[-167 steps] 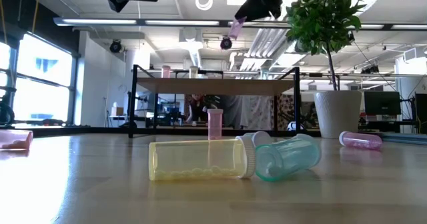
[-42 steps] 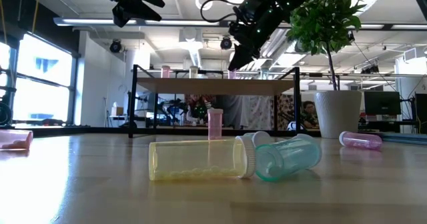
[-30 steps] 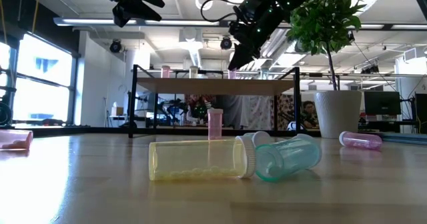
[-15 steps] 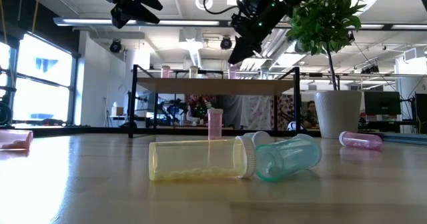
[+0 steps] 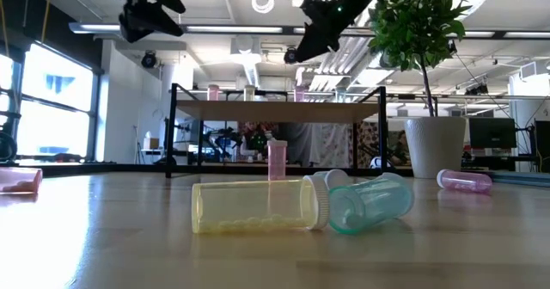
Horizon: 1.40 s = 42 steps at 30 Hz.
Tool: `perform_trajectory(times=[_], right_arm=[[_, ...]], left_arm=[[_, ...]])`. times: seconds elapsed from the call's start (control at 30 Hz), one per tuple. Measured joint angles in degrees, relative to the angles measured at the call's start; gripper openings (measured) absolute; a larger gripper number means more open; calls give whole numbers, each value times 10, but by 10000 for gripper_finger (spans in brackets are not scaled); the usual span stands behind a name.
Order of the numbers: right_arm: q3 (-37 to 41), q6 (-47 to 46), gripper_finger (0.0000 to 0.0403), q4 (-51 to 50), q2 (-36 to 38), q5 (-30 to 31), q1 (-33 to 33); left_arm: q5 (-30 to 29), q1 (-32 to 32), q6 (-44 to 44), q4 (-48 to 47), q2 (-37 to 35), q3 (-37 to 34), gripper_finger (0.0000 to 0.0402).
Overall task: Pick and place medicine bottles onto shelf by color
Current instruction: Put the left yellow pill bottle on the shelf aligned with the other yellow pill bottle
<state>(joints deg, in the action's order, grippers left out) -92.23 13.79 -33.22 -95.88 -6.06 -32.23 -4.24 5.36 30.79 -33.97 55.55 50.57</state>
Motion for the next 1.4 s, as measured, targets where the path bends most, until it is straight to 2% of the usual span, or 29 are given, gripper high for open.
perform_trajectory(times=[0.2,0.4,0.7,0.97,1.13,1.4], right_arm=[[0,-3,140,0,14,31,17],[0,-51,140,4,19,75,34],[0,-141,140,7,33,73,66],[0,-204,140,9,54,75,111],[0,-223,140,2,54,75,137],[0,-224,140,-48,54,71,162]], left_arm=[[13,-78,70,-63,0,0,184],[25,-173,131,-124,0,0,184],[23,-345,230,-145,0,0,184],[22,-458,292,-142,6,0,184],[21,-507,305,-143,36,0,184],[21,-557,320,-142,139,0,184]])
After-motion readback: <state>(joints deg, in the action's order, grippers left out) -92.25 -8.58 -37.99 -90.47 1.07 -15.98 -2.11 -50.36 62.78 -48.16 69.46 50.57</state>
